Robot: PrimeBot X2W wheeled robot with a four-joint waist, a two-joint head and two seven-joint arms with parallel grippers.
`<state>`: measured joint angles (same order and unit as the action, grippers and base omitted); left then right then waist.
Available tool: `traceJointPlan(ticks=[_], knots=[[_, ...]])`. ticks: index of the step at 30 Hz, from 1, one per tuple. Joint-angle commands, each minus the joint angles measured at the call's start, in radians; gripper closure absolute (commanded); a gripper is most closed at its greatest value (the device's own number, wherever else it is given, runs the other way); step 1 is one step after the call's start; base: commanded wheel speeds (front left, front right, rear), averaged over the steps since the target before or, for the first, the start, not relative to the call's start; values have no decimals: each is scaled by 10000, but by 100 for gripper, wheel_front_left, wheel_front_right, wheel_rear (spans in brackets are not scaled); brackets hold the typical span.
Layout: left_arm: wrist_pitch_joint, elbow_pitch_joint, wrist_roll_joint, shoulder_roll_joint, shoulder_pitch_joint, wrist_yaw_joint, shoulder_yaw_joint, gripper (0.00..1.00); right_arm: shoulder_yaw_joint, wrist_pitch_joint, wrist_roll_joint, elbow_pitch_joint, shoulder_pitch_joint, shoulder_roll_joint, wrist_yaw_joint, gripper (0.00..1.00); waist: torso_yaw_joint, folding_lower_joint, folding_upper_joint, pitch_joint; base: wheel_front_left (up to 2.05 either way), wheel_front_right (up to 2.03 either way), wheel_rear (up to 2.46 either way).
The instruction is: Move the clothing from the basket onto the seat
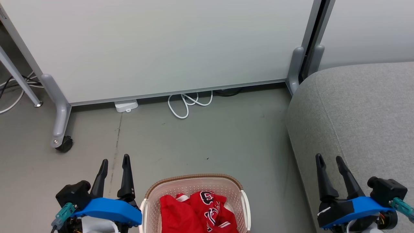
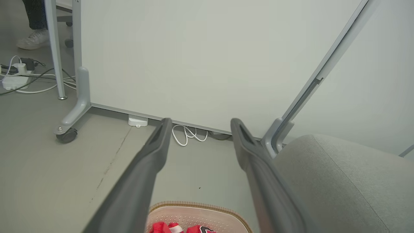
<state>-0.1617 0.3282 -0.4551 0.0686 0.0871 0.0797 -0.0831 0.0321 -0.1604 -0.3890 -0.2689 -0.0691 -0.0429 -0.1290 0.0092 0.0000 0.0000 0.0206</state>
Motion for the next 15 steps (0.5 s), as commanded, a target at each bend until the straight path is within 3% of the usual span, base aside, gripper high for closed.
traceJointPlan(ticks=[1,15], knots=[[-110,-19,261,76,202,-26,-53,0,-21,-123,298,48,-218,-79,-18,0,-15,0,0,10,0,0,0],[-424,148,1352,99,145,-50,-114,0,-23,-438,1567,-36,-218,-87,-21,0,-40,0,0,18,0,0,0]])
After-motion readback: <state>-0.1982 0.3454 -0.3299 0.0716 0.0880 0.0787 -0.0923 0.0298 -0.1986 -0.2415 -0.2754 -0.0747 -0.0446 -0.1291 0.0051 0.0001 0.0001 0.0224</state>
